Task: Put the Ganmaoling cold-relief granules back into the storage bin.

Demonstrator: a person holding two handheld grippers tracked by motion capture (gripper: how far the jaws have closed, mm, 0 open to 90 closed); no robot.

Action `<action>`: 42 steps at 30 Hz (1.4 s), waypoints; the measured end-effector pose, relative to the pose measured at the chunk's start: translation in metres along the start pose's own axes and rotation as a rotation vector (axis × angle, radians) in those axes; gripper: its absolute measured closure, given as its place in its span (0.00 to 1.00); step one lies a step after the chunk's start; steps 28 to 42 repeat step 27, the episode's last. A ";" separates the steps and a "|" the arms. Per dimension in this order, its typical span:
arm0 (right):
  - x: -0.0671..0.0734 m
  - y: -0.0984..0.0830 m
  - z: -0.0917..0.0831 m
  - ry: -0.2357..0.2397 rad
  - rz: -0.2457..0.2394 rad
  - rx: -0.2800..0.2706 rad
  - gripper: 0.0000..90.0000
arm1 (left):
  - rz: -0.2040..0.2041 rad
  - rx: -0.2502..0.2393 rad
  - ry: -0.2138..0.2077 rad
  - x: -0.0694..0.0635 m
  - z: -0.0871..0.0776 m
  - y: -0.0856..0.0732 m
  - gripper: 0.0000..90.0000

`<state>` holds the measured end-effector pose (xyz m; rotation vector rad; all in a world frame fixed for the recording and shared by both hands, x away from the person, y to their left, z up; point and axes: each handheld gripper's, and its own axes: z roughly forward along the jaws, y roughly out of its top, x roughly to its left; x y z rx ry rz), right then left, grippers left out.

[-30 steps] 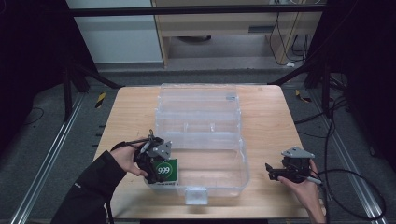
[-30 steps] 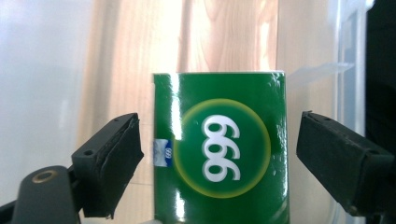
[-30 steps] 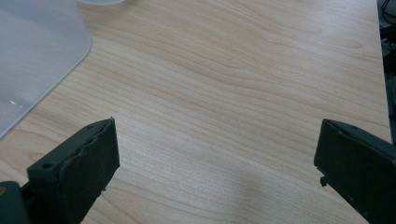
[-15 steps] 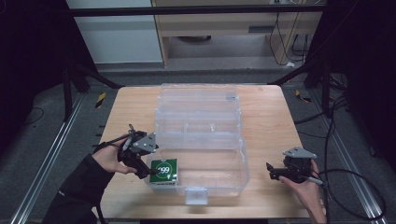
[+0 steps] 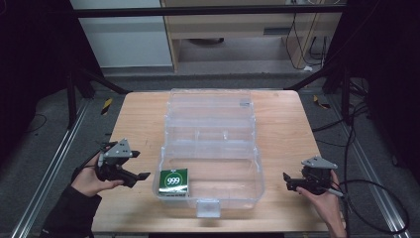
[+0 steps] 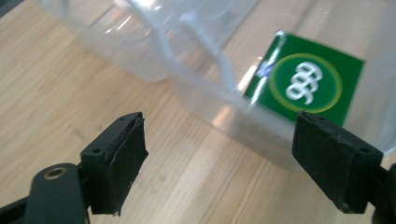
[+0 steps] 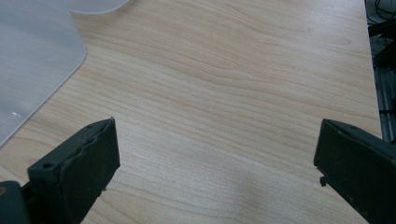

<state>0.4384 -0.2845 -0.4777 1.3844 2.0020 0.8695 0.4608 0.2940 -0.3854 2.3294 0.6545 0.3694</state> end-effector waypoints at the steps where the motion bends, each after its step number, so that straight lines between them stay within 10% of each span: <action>1: 0.000 0.000 0.000 -0.001 0.000 0.001 0.01 | -0.023 -0.004 0.008 0.002 0.000 -0.006 0.19; 26: -0.002 -0.004 0.004 -0.014 0.020 0.002 0.01 | -0.431 -0.065 0.315 0.023 0.024 -0.083 0.15; 42: -0.001 -0.004 0.005 -0.014 0.025 0.003 0.01 | -0.441 -0.068 0.322 0.023 0.025 -0.085 0.15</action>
